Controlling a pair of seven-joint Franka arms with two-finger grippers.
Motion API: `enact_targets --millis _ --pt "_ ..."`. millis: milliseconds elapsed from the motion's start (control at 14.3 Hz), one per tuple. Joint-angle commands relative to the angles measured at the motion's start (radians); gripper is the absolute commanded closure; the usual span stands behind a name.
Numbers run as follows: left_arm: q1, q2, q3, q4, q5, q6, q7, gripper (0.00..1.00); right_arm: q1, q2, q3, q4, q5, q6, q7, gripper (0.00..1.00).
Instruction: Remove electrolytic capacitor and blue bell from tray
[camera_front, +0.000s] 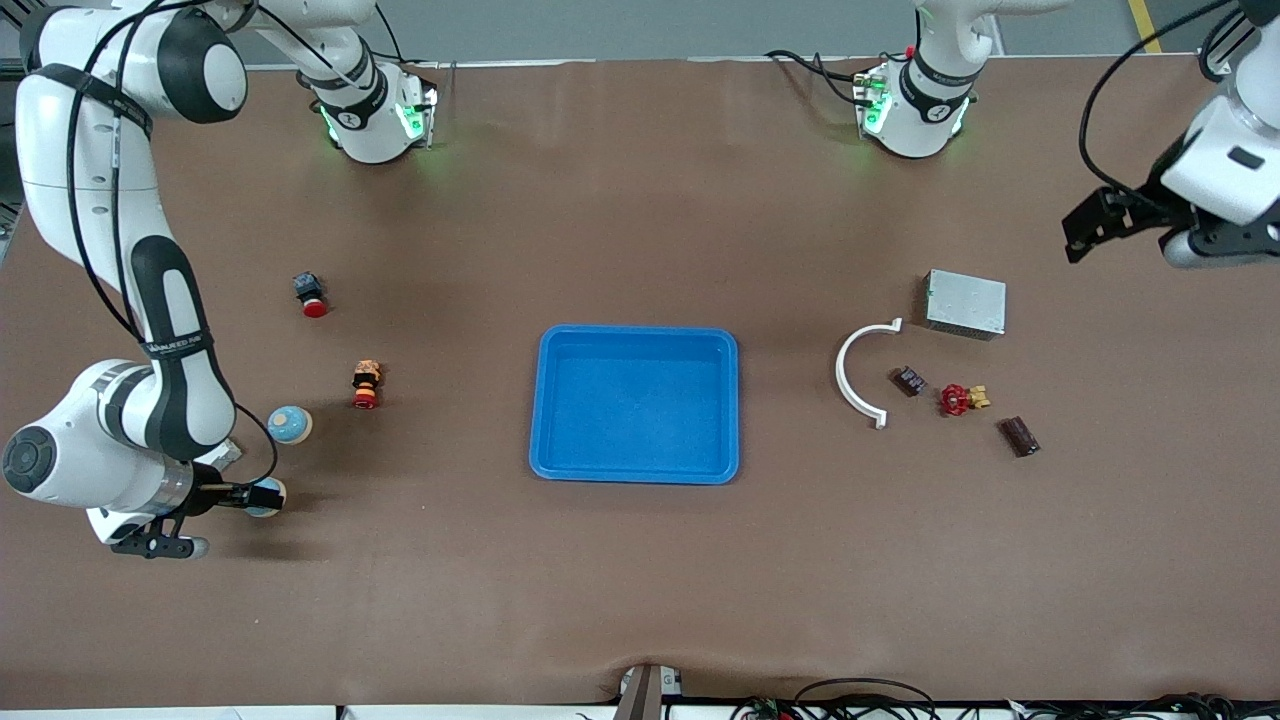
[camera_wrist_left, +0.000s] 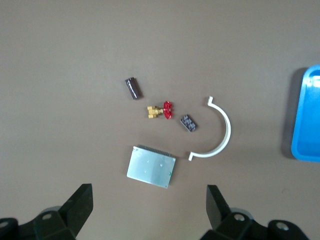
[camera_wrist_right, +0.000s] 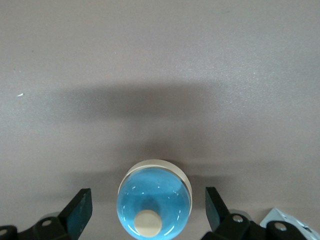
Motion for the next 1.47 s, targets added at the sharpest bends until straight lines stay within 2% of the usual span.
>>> enact_targets --millis 0,140,561,701,841,1051,1402 --pt "-0.039 -0.072 0.038 -0.064 -0.025 -0.006 0.029 0.0 -0.01 -0.008 0.011 0.004 0.023 -0.009 -0.012 0.0" --pt "-0.043 -0.064 0.038 -0.02 -0.031 -0.064 0.03 0.0 0.0 -0.03 0.011 0.002 0.022 -0.016 -0.007 0.0" --pt "-0.04 -0.06 0.025 0.028 -0.048 -0.121 0.033 0.0 0.012 -0.195 0.008 -0.006 0.013 -0.246 -0.007 0.0" --pt "-0.036 -0.06 0.027 0.049 -0.057 -0.145 0.028 0.0 0.035 -0.299 0.003 -0.09 0.0 -0.251 -0.006 0.0" --pt "-0.035 -0.058 0.027 0.072 -0.059 -0.165 0.022 0.0 0.047 -0.379 0.006 -0.15 -0.074 -0.253 -0.006 0.0" --pt "-0.033 -0.058 0.027 0.075 -0.059 -0.182 0.02 0.0 0.05 -0.507 0.006 -0.243 -0.109 -0.272 -0.007 0.0" --pt "-0.041 -0.058 0.025 0.074 -0.059 -0.182 0.011 0.0 0.052 -0.662 0.009 -0.242 -0.156 -0.446 -0.006 0.0"
